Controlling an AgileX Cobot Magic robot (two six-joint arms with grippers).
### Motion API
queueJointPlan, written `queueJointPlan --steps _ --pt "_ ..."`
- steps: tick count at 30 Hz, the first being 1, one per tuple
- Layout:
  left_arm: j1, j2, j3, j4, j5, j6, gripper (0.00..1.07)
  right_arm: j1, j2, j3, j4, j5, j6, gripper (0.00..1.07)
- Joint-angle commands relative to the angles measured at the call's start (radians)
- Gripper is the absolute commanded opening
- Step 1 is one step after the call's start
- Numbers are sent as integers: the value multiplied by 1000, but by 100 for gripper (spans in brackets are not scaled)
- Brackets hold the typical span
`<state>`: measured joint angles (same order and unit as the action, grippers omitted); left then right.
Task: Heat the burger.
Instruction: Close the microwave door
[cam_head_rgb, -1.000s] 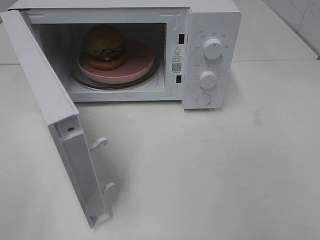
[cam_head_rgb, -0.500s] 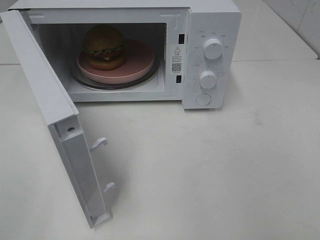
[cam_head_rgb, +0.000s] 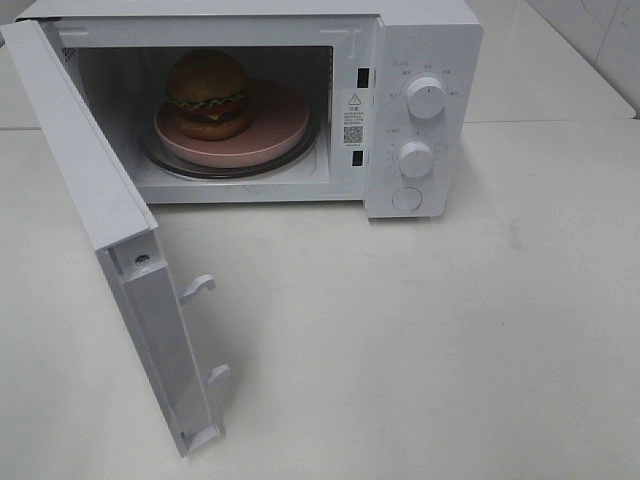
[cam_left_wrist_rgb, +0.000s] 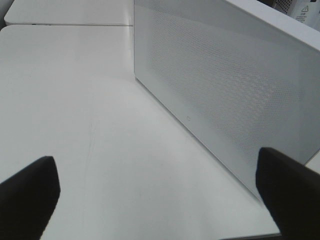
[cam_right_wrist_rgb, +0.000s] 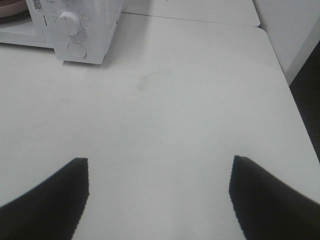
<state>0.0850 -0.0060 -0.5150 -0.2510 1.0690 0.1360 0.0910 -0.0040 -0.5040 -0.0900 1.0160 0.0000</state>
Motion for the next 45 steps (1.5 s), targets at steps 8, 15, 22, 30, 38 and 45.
queueJointPlan --steps 8,15,22,30,38,45 --pt "-1 -16 0 0 -6 -4 100 -6 -28 5 7 -24 0 75" --pt "-1 -16 0 0 -6 -4 100 -6 -28 2 7 -25 0 75" --pt "-1 -16 0 0 -6 -4 100 -6 -28 2 39 -22 46 75" --pt "-1 -16 0 0 -6 -4 100 -6 -28 2 39 -22 46 75" --pt "-1 -16 0 0 -6 -4 100 -6 -28 2 39 -22 46 75" --pt "-1 -16 0 0 -6 -4 100 -6 -28 2 39 -22 46 75"
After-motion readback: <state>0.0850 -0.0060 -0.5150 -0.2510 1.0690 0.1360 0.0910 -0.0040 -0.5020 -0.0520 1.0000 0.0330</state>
